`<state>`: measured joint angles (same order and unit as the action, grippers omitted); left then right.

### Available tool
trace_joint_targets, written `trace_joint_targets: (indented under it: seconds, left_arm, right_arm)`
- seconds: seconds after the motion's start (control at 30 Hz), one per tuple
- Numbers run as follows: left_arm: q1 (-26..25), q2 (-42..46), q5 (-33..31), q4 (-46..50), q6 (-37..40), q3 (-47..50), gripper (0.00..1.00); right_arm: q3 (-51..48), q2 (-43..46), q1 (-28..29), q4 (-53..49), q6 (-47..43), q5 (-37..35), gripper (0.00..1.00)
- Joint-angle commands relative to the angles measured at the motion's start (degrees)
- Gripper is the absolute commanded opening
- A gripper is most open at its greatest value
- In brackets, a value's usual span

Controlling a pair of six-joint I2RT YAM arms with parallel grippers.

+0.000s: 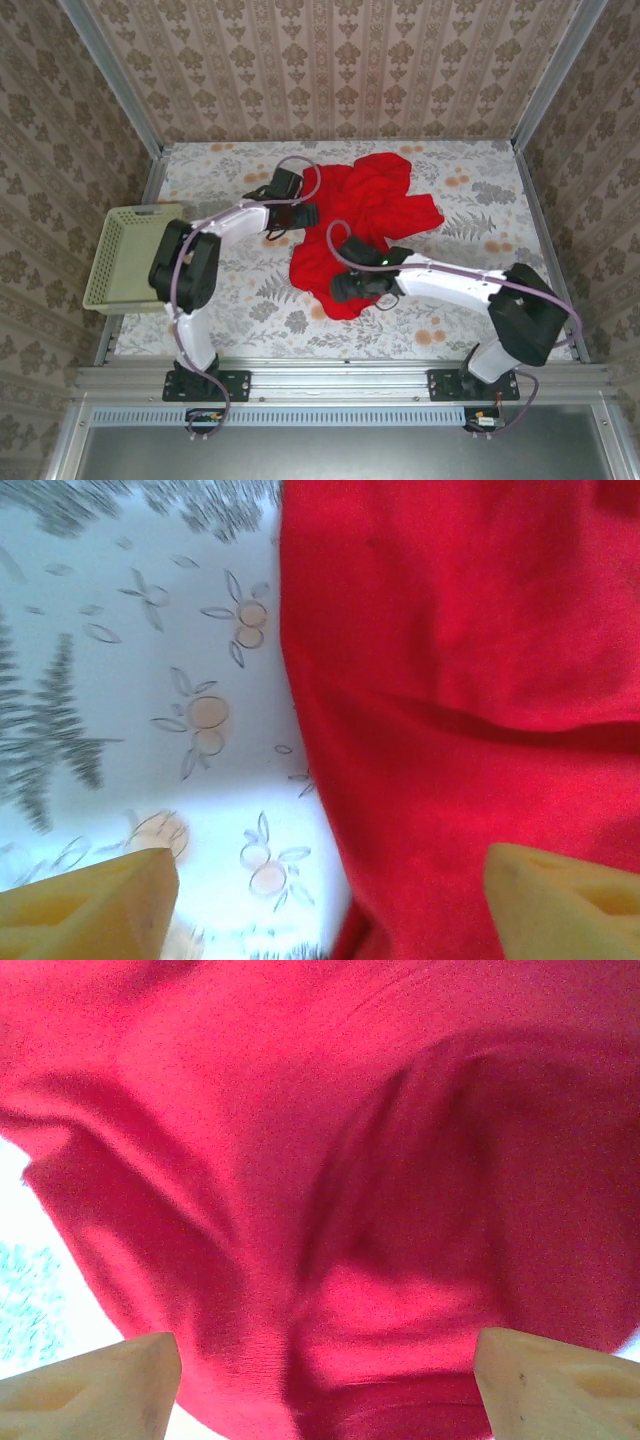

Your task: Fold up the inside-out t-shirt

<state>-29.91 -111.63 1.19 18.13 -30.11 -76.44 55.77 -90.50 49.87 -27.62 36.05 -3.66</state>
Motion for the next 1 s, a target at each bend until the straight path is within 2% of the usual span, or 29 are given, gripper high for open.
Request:
trace_joint_targets:
  seconds: [0.0,0.1,0.17,0.23,0.37,0.53,0.6,0.83,0.97]
  left_arm:
    - [-0.58,-4.9,2.67,3.81,3.19,-4.76,0.73]
    - [-0.81,-7.87,-2.79,8.39,2.08,-7.65,0.6]
    - [-0.72,-7.9,-5.49,9.18,1.61,-6.46,0.52]
    - [-0.59,-6.73,-7.46,9.01,1.32,-3.59,0.44]
    - [-0.58,-1.39,-10.17,6.41,-0.38,6.24,0.37]
    - [-1.13,11.21,-12.17,0.59,-6.86,23.32,0.37]
    - [-2.92,16.95,-11.78,-0.21,-10.36,28.94,0.38]
    - [-11.58,34.74,-13.04,2.62,-23.89,41.17,0.43]
    - [-12.84,42.35,-13.62,4.85,-24.21,41.93,0.53]
  right_arm:
    - [0.93,-4.86,1.99,3.13,3.81,2.56,0.78]
    - [1.42,-8.68,0.42,0.02,4.95,-2.56,0.74]
    - [1.56,-10.44,-2.71,-2.74,5.34,-6.04,0.73]
    - [0.28,-10.77,-7.42,-2.71,4.88,-5.4,0.7]
    - [-1.14,-9.86,-16.61,-0.62,2.03,-4.2,0.7]
    - [2.27,-11.55,-25.71,-0.76,-1.25,-3.8,0.73]
    - [4.57,-12.69,-28.4,-0.4,-2.61,-2.52,0.73]
    - [14.72,-17.3,-31.79,-4.87,-8.98,-7.14,0.74]
    - [11.85,-10.73,-31.76,-4.36,-10.61,-7.39,0.76]
